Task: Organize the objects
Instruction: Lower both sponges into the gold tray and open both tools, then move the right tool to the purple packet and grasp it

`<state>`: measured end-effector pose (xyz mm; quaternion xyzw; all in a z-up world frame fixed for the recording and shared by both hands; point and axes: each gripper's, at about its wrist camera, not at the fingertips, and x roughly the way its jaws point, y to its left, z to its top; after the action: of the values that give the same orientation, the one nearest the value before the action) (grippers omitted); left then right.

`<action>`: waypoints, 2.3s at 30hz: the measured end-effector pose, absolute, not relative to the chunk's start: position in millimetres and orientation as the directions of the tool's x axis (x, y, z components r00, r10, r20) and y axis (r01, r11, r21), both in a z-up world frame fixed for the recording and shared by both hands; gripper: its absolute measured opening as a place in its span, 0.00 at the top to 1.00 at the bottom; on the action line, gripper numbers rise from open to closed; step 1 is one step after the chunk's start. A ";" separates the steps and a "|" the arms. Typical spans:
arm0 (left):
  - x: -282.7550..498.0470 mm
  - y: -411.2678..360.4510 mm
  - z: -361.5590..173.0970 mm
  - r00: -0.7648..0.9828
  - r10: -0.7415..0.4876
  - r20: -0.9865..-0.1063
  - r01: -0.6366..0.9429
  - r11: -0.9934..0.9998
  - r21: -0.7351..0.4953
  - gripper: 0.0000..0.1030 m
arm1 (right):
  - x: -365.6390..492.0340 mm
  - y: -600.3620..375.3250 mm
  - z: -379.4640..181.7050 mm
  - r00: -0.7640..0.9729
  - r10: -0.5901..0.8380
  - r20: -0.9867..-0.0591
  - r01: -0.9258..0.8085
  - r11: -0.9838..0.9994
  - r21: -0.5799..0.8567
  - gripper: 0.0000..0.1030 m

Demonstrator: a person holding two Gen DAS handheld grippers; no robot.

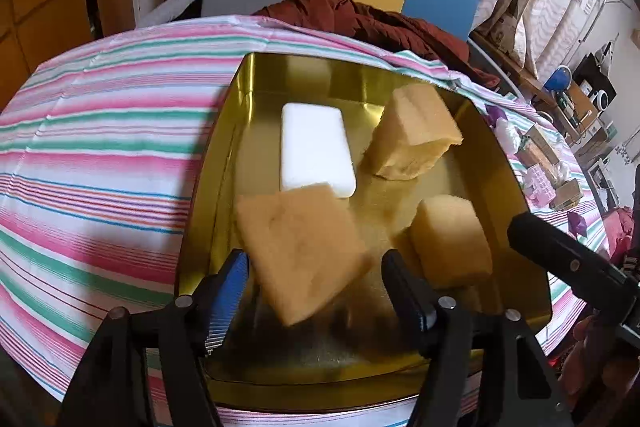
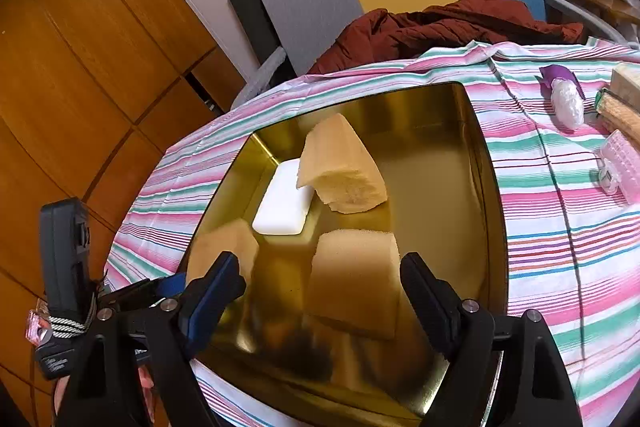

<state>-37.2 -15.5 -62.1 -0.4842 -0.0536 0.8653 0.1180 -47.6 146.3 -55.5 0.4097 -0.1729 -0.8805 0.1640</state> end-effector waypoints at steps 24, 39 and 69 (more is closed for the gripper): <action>-23.4 13.4 -40.2 -0.518 0.459 -0.722 -0.213 -0.886 -0.411 0.24 | -27.2 198.8 -39.6 -0.695 -0.380 -0.611 0.066 -0.879 0.472 0.18; -2.2 80.1 -29.9 -0.451 0.545 -0.707 -0.389 -0.833 -0.393 0.24 | -9.3 261.1 -40.2 -0.752 -0.275 -0.599 -0.044 -0.886 0.462 0.18; 13.9 209.8 -33.9 -0.271 0.574 -0.773 -0.581 -0.738 -0.344 0.24 | 31.9 494.4 -82.8 -0.704 0.212 -0.678 -0.520 -0.804 0.288 0.19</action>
<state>13.9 209.8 -33.9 -0.4831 0.0036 0.7971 0.3622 31.9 494.4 -82.8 0.3256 -0.2361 -0.8922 -0.2052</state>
